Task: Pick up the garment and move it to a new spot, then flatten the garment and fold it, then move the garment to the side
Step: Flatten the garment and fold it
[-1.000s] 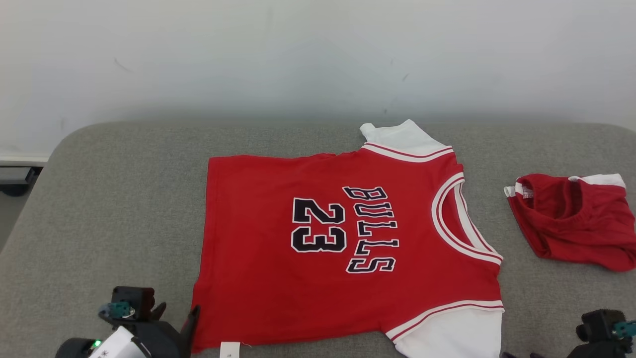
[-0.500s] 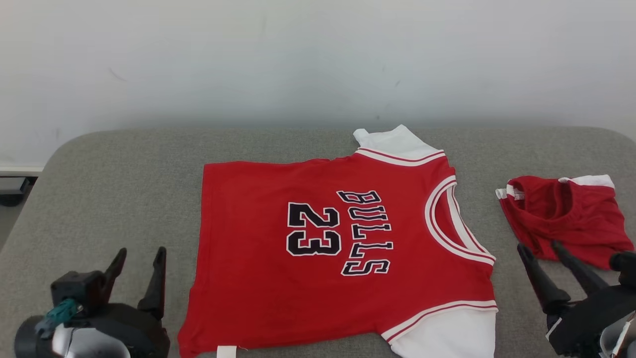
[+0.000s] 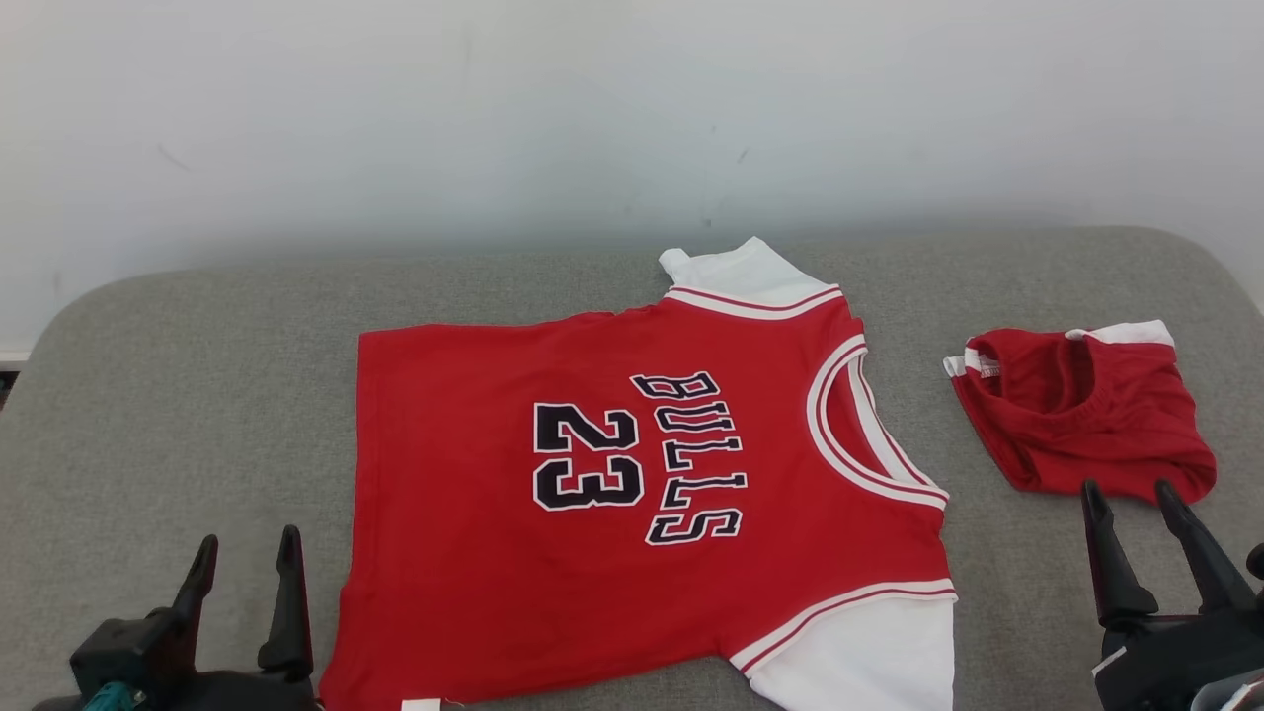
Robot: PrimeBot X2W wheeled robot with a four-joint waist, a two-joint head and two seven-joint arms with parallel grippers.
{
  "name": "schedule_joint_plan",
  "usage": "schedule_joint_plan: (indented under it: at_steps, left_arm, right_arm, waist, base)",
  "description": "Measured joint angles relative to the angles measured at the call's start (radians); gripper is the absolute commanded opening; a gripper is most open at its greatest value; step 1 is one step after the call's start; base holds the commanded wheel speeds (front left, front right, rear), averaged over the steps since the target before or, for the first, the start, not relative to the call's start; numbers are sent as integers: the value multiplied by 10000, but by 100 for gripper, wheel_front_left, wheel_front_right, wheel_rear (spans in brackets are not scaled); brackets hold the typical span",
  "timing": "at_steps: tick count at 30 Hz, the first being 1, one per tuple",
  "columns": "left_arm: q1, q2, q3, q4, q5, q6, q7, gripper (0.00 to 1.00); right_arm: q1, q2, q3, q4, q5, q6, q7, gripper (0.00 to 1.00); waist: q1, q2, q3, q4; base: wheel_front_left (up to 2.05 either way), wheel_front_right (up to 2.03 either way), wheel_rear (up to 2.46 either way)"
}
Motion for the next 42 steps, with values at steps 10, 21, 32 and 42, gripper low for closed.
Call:
schedule_joint_plan:
  at_steps: [10, 21, 32, 42]
  left_arm:
    - [421, -671, 606, -378, 872, 0, -63, 100]
    - [600, -976, 629, -418, 1233, 0, 453, 100]
    - [598, -1005, 479, -460, 1561, 0, 1041, 100]
    - [601, -1018, 510, -577, 1647, 0, 1386, 100]
  right_arm:
    - [411, 1225, -773, -8, -794, 0, -113, 100]
    - [557, 1430, -865, 73, -1687, 0, -111, 100]
    - [558, 1503, -819, 59, -1960, 0, 261, 100]
    - [559, 1618, -855, 35, -2213, 0, 527, 100]
  waist:
    - [0, 0, 115, -97]
    - [0, 0, 148, -94]
    - [0, 0, 164, -32]
    - [-1, 0, 160, 33]
  base:
    - [0, 0, 0]
    - [0, 0, 0]
    - [0, 0, 0]
    - [0, 0, 0]
